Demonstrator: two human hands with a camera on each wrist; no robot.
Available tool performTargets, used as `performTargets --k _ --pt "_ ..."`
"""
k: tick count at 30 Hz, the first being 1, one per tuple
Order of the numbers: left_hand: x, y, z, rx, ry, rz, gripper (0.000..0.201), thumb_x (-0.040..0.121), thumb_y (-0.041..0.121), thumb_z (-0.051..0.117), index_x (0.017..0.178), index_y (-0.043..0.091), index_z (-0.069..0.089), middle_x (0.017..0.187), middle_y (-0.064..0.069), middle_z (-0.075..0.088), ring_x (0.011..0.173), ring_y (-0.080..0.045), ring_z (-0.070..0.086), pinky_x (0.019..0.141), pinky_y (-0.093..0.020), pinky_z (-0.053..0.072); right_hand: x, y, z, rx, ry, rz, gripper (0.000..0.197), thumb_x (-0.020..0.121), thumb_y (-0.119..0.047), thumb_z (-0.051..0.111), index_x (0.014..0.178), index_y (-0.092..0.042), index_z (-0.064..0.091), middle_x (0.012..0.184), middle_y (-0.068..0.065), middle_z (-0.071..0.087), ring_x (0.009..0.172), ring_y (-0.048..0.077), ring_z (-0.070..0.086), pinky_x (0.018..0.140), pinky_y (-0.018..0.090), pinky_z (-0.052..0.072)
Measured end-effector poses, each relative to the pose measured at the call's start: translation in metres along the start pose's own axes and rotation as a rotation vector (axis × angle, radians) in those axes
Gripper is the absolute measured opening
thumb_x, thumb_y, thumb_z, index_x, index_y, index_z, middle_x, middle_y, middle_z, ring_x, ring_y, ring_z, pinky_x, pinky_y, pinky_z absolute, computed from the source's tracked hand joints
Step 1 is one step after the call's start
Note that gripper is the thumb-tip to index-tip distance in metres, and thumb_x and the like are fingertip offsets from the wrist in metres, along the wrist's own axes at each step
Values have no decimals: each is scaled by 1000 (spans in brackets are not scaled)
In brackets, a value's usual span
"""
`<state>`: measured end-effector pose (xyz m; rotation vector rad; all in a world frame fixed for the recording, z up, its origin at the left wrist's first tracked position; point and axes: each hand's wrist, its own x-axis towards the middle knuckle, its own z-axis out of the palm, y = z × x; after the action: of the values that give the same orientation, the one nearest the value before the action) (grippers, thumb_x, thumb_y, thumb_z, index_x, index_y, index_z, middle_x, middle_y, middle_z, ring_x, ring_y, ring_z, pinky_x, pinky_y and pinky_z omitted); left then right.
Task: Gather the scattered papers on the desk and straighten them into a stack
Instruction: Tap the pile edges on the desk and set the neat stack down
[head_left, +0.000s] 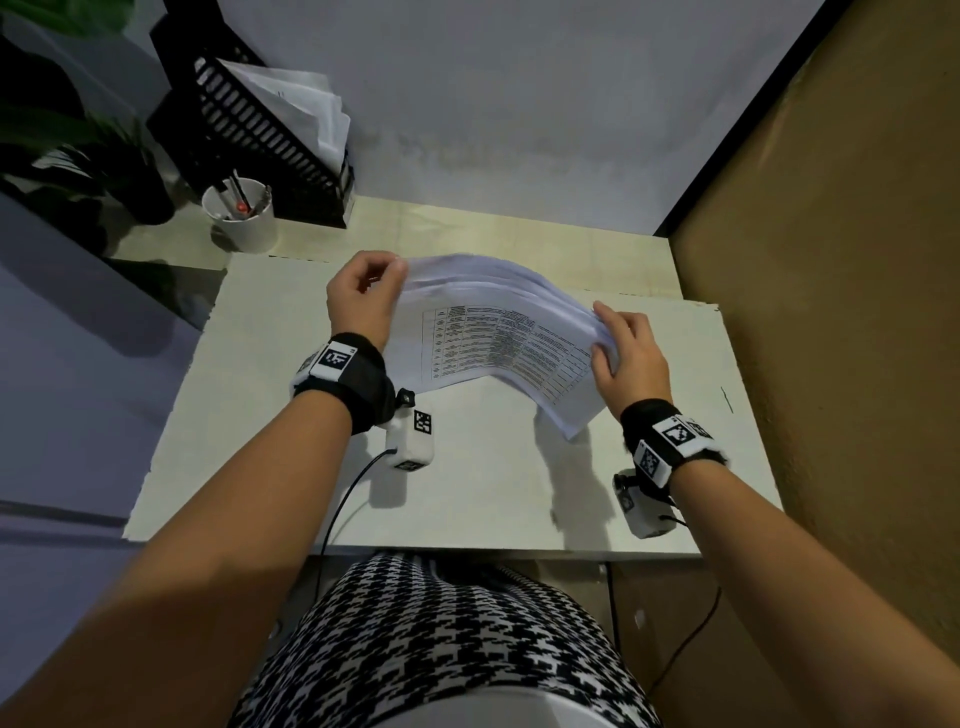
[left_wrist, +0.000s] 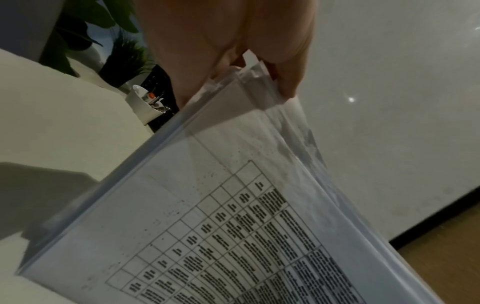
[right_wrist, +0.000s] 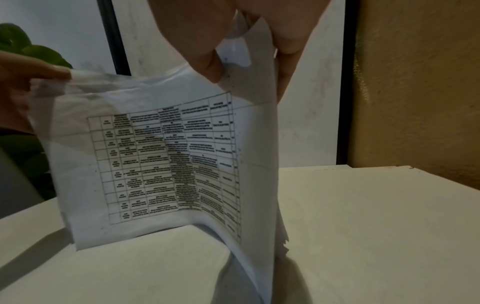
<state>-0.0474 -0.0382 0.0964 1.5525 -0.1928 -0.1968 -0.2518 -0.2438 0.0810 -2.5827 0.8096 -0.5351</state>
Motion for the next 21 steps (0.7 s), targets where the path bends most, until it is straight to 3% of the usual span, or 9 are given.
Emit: performTargets --k 5,8,11,15,17,21 --pt "-3 -14 -15 -91 122 -111 20 81 4 51 74 22 50 74 4 58 69 -12 54 67 -23 44 2 -1 -2 -40 -14 38 41 89 -10 52 131 -12 53 120 14 54 98 33 60 82 35 49" --pt "-7 -13 -11 -182 90 -170 12 85 18 60 87 25 50 79 4 57 67 -9 56 61 -19 46 2 -2 0 -56 -11 57 46 86 -14 54 132 -13 50 120 14 52 96 32 60 73 31 46" --pt "-4 -10 -4 -85 39 -177 13 83 39 65 83 27 61 84 6 61 78 -11 58 75 -24 49 2 -2 1 -46 -2 33 63 82 -17 59 141 -19 40 129 12 45 100 28 57 68 28 45" --pt "3 -13 -4 24 60 -227 9 82 22 61 77 25 68 82 2 64 81 -17 57 78 -29 48 1 -5 4 -135 0 9 63 83 -18 57 143 -25 38 140 14 37 110 31 52 69 35 53" --pt "1 -15 -6 14 63 -256 12 81 21 59 78 24 70 82 1 66 79 -19 59 78 -31 49 0 -3 6 -181 4 32 54 84 -19 56 137 -17 46 136 16 42 109 33 52 70 40 55" --pt "-3 -10 -7 -9 4 -244 24 76 45 66 85 23 71 92 -1 68 91 -22 64 89 -37 51 -1 -4 9 -223 7 102 43 83 -24 52 121 -6 58 109 17 61 96 36 58 73 40 47"
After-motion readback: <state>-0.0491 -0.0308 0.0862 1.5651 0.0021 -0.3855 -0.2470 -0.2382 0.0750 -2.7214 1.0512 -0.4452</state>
